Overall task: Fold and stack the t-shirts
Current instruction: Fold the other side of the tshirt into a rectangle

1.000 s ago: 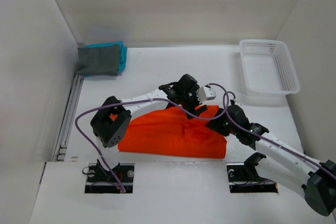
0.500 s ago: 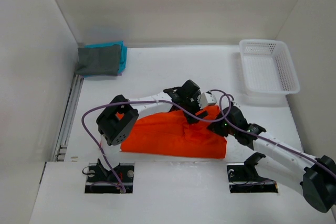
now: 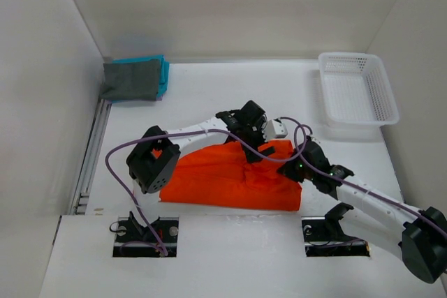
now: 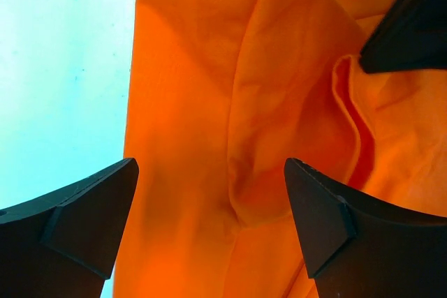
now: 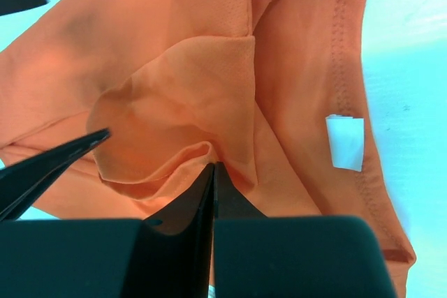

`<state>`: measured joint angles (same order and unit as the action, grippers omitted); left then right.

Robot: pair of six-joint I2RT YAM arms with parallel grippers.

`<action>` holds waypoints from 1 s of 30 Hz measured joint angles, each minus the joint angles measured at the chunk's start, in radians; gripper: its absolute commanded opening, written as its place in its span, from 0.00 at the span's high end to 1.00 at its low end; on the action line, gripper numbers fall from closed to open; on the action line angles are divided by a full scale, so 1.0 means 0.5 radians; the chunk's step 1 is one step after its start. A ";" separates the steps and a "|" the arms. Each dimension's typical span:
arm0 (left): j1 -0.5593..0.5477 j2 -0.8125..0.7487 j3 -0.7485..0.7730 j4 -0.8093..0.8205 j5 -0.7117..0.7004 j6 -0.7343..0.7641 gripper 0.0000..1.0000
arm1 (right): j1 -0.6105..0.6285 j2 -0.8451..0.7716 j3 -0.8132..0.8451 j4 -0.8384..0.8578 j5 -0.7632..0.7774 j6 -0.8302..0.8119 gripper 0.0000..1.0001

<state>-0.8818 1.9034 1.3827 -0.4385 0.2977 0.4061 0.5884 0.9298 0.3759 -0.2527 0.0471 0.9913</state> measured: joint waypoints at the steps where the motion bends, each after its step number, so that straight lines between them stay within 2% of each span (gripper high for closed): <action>1: 0.001 -0.008 0.014 -0.027 0.008 0.021 0.13 | -0.004 0.000 0.000 0.000 0.001 0.000 0.99; 9: -0.006 -0.064 0.028 -0.274 0.170 0.119 0.13 | -0.040 -0.021 0.000 0.000 -0.003 -0.001 1.00; 15: -0.009 -0.065 0.028 -0.311 0.224 0.140 0.13 | -0.040 -0.031 0.000 0.001 -0.005 0.001 1.00; 24: -0.016 -0.065 -0.014 -0.039 0.047 0.111 0.16 | -0.040 -0.065 0.000 0.000 -0.004 0.024 1.00; 30: -0.035 -0.063 -0.072 0.051 0.037 0.070 0.15 | -0.039 -0.101 0.000 -0.001 -0.003 0.059 1.00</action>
<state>-0.8993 1.8717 1.3464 -0.4129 0.3164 0.4412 0.5690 0.8791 0.3759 -0.2531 0.0456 1.0206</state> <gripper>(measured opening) 0.847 0.009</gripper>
